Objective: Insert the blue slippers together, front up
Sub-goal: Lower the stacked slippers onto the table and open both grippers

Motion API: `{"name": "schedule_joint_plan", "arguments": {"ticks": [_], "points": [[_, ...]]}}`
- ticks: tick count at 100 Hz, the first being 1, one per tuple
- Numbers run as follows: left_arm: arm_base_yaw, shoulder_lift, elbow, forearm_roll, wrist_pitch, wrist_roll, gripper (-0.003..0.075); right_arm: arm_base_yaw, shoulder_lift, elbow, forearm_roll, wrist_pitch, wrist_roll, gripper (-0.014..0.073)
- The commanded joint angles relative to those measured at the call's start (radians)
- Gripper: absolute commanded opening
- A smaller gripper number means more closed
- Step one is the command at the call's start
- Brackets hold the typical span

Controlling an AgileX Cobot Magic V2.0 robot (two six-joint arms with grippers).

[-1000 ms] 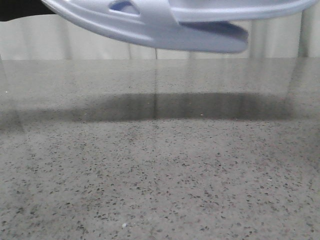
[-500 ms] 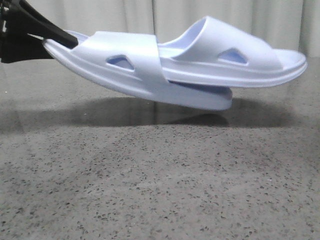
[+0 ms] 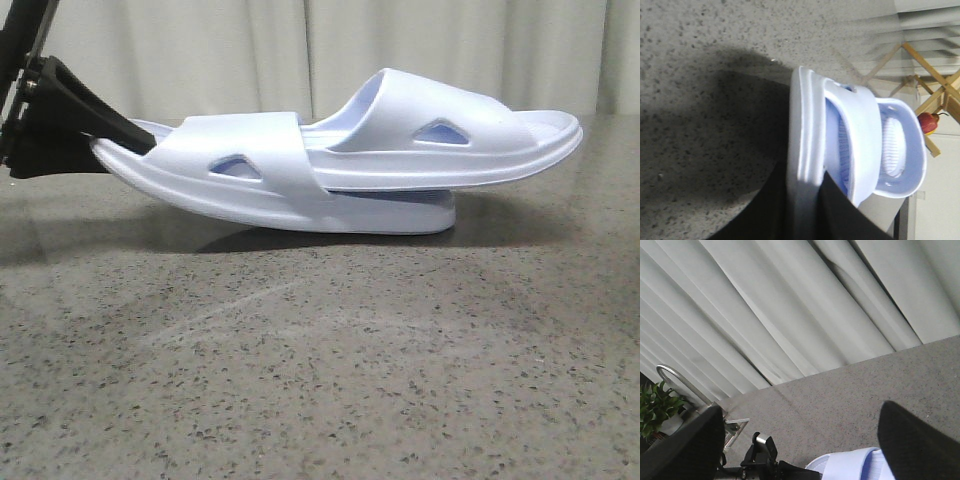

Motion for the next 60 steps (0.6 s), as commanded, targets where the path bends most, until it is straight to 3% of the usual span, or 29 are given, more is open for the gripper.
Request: {"name": "schedule_joint_plan", "arguments": {"ticks": [1, 42, 60], "points": [[0.002, -0.022, -0.022, -0.037, 0.023, -0.007, 0.0016, 0.0, -0.003, -0.031, 0.007, -0.04, -0.016, 0.0551], [0.002, -0.022, -0.022, 0.021, -0.026, 0.0, 0.0021, 0.0, -0.003, -0.031, 0.007, -0.033, -0.016, 0.0551], [0.002, -0.022, -0.022, 0.01, -0.026, 0.04, 0.0144, 0.0, -0.003, -0.031, 0.007, -0.021, -0.016, 0.0551]]}}
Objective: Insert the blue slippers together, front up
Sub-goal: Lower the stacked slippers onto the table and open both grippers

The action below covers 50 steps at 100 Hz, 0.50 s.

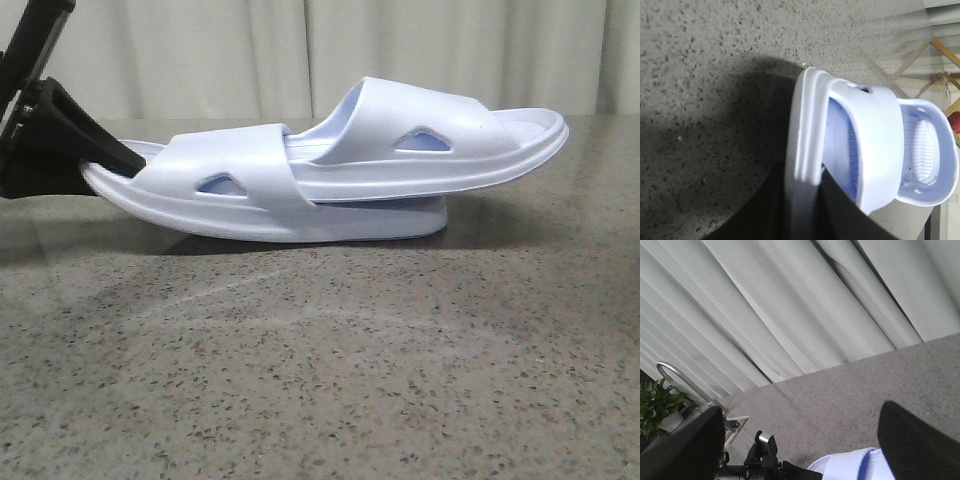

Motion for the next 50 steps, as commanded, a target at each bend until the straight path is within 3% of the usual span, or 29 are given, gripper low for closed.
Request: {"name": "schedule_joint_plan", "arguments": {"ticks": [1, 27, 50], "points": [[0.002, -0.027, -0.022, -0.055, 0.027, 0.031, 0.0152, 0.0, -0.003, -0.031, 0.01, -0.031, -0.015, 0.0551], [0.002, -0.027, -0.024, -0.084, -0.016, 0.093, 0.0531, 0.0, -0.003, -0.031, 0.01, -0.018, -0.015, 0.0551], [0.002, -0.027, -0.026, -0.181, -0.109, 0.276, 0.0558, 0.0, -0.003, -0.031, 0.01, -0.001, -0.015, 0.0551]]}}
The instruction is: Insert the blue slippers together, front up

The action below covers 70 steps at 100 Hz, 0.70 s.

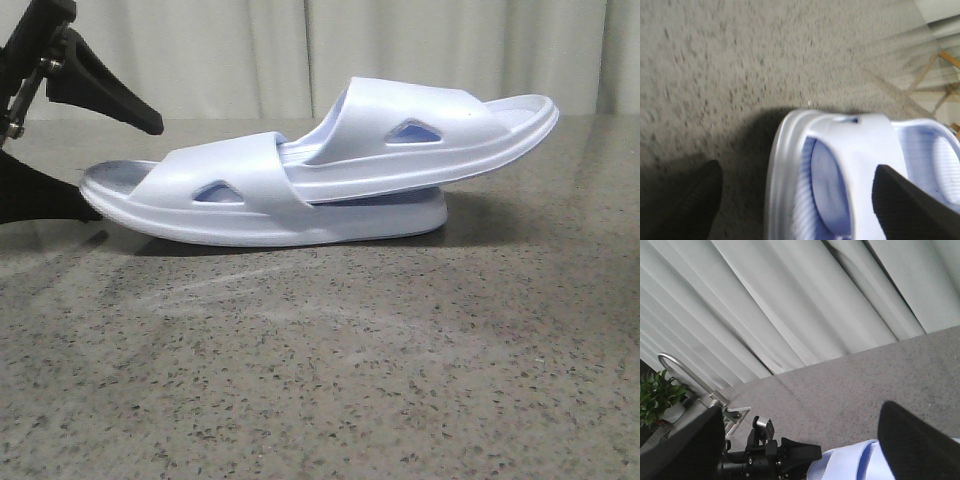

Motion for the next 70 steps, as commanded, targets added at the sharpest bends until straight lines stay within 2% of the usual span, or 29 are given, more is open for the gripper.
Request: {"name": "schedule_joint_plan", "arguments": {"ticks": [1, 16, 21, 30, 41, 51, 70], "points": [[0.002, -0.027, -0.026, -0.093, -0.006, 0.075, 0.0558, 0.0, -0.003, -0.031, 0.011, -0.033, -0.015, 0.0551], [0.002, -0.027, -0.026, -0.13, -0.089, 0.178, 0.0558, 0.0, -0.003, -0.031, 0.011, -0.029, -0.015, 0.0551], [0.007, -0.027, -0.026, -0.158, -0.112, 0.249, 0.0558, 0.0, -0.003, -0.031, 0.009, -0.029, -0.015, 0.0551], [0.035, -0.029, -0.026, -0.248, -0.133, 0.472, 0.0558, 0.0, -0.003, -0.031, -0.017, -0.029, -0.015, 0.0551], [0.099, -0.036, -0.026, -0.346, -0.037, 0.617, 0.0558, 0.0, -0.003, -0.031, -0.102, -0.029, -0.015, 0.0551], [0.166, -0.067, -0.026, -0.359, 0.074, 0.688, 0.0557, 0.0, -0.003, -0.029, -0.171, -0.032, -0.015, 0.0551], [0.242, -0.216, -0.026, -0.346, 0.103, 0.769, 0.0552, 0.0, -0.003, 0.016, -0.291, -0.118, -0.015, 0.0551]]}}
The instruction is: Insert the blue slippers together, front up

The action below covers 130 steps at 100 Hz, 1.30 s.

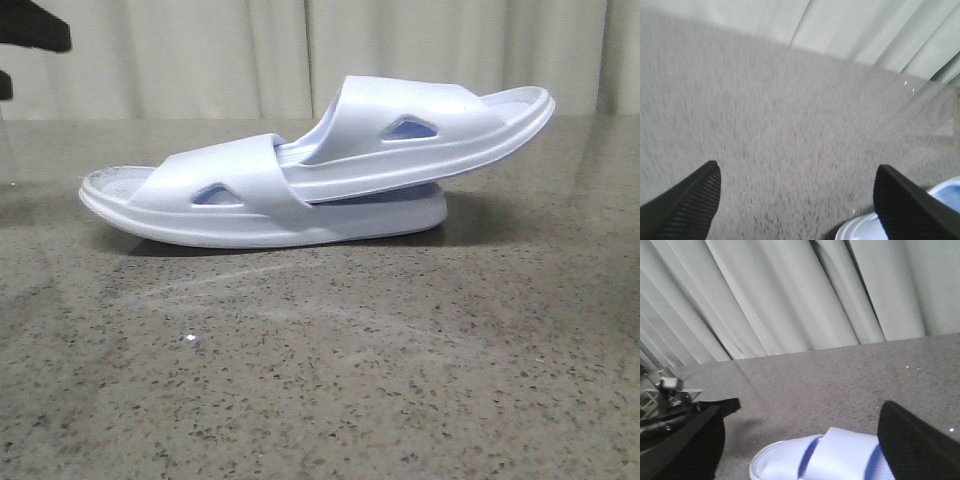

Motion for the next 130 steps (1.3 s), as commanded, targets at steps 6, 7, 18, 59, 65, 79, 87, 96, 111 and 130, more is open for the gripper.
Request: {"name": "schedule_joint_plan", "arguments": {"ticks": [6, 7, 18, 59, 65, 79, 87, 96, 111, 130], "points": [[0.041, -0.164, -0.026, -0.044, 0.037, 0.035, 0.0552, 0.0, -0.003, 0.028, -0.1, -0.15, -0.015, 0.0551], [0.042, -0.18, -0.026, -0.035, 0.028, 0.035, 0.0552, 0.0, -0.003, 0.031, -0.105, -0.155, -0.015, 0.0551], [0.04, -0.304, -0.022, 0.049, -0.072, 0.026, 0.0552, 0.0, -0.003, 0.088, -0.181, -0.237, -0.015, 0.0551], [-0.106, -0.749, 0.195, 0.11, -0.417, 0.013, 0.0551, -0.066, -0.008, 0.21, -0.466, -0.348, -0.015, 0.0551], [-0.121, -0.801, 0.242, 0.11, -0.457, 0.012, 0.0551, -0.076, -0.019, 0.233, -0.471, -0.363, -0.015, 0.055], [-0.126, -0.909, 0.36, 0.11, -0.51, 0.012, 0.0551, -0.076, -0.093, 0.295, -0.471, -0.388, -0.015, 0.055], [-0.126, -0.959, 0.425, 0.11, -0.496, -0.002, 0.0551, -0.076, -0.162, 0.333, -0.485, -0.378, -0.015, 0.055], [-0.126, -1.012, 0.484, 0.098, -0.482, -0.002, 0.0551, -0.076, -0.245, 0.376, -0.507, -0.357, -0.015, 0.055], [-0.126, -1.049, 0.499, 0.063, -0.489, -0.002, 0.0551, -0.076, -0.393, 0.413, -0.511, -0.235, -0.015, 0.055], [-0.126, -1.051, 0.499, 0.063, -0.485, -0.002, 0.0551, -0.076, -0.517, 0.439, -0.523, -0.087, -0.015, 0.055]]}}
